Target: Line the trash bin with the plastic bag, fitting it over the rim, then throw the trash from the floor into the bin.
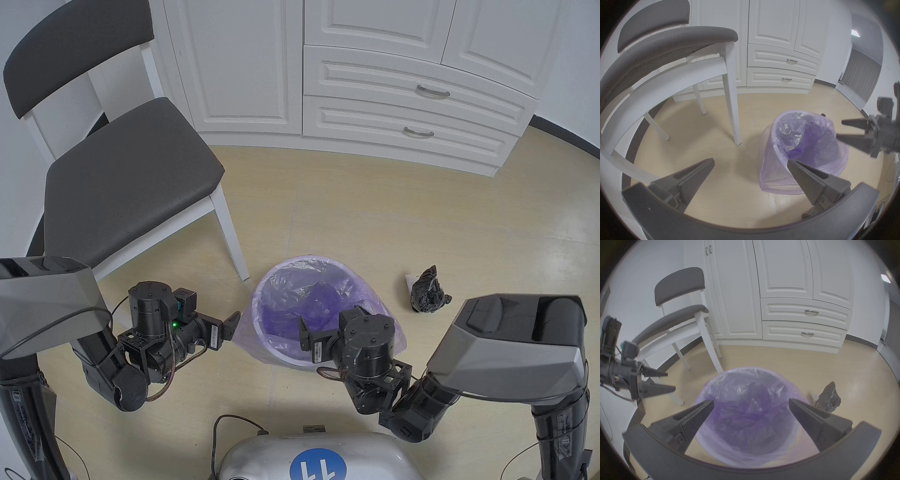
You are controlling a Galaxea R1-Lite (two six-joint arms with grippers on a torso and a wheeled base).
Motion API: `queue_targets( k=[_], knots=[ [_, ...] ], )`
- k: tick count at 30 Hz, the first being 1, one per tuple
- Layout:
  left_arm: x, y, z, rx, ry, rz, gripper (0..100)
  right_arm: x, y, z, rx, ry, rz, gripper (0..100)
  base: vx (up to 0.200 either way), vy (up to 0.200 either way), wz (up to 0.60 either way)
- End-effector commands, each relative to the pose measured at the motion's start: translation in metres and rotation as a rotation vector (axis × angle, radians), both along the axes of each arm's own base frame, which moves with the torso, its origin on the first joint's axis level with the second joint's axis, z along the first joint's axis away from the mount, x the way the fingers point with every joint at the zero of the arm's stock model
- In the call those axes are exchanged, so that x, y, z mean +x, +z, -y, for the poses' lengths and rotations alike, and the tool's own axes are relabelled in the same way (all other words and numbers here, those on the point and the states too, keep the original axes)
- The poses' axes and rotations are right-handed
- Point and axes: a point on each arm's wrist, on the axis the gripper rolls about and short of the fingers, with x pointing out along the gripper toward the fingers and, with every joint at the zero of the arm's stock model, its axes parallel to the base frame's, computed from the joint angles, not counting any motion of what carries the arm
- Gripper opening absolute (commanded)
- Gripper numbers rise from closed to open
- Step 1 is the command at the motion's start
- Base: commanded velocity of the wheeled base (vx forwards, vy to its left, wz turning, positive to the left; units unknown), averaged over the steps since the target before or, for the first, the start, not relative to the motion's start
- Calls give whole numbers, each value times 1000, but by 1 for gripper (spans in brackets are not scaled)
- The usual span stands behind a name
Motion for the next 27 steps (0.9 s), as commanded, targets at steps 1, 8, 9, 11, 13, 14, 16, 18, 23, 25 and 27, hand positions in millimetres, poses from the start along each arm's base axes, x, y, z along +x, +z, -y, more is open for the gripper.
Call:
queue_targets(
  k=[1, 8, 9, 11, 13, 14, 16, 18, 23, 25, 27],
  knots=[
    [1, 2, -1, -1, 8, 8, 100, 0, -28, -6, -43, 8, -41, 100, 0, 0, 0],
    [1, 2, -1, -1, 9, 9, 100, 12, -38, -6, -64, -28, -39, 100, 0, 0, 0],
    [1, 1, -1, 1, 9, 8, 100, 13, -38, -5, -67, -38, -35, 100, 0, 0, 0],
    [1, 2, -2, 0, 10, 10, 100, 16, -37, -2, -88, -64, -29, 100, 0, 0, 0],
    [1, 2, -2, -1, 11, 9, 100, 16, -38, 1, -108, -75, -29, 100, 0, 0, 0],
    [1, 2, -2, 0, 10, 10, 100, 14, -39, 6, -143, -79, -37, 100, 0, 0, 0],
    [1, 2, -2, 0, 10, 10, 100, 10, -43, 11, -182, -76, -52, 100, 0, 0, 0],
    [1, 2, -2, 0, 10, 10, 100, 7, -44, 12, -193, -72, -56, 100, 0, 0, 0],
    [1, 3, -2, -1, 12, 14, 100, -2, -47, 17, -239, -50, -78, 100, 0, 0, 0],
    [1, 3, -2, -1, 12, 14, 100, -4, -47, 18, -243, -48, -80, 100, 0, 0, 0],
    [1, 3, -2, 0, 12, 13, 100, -12, -50, 21, -271, -27, -102, 100, 0, 0, 0]
  ],
)
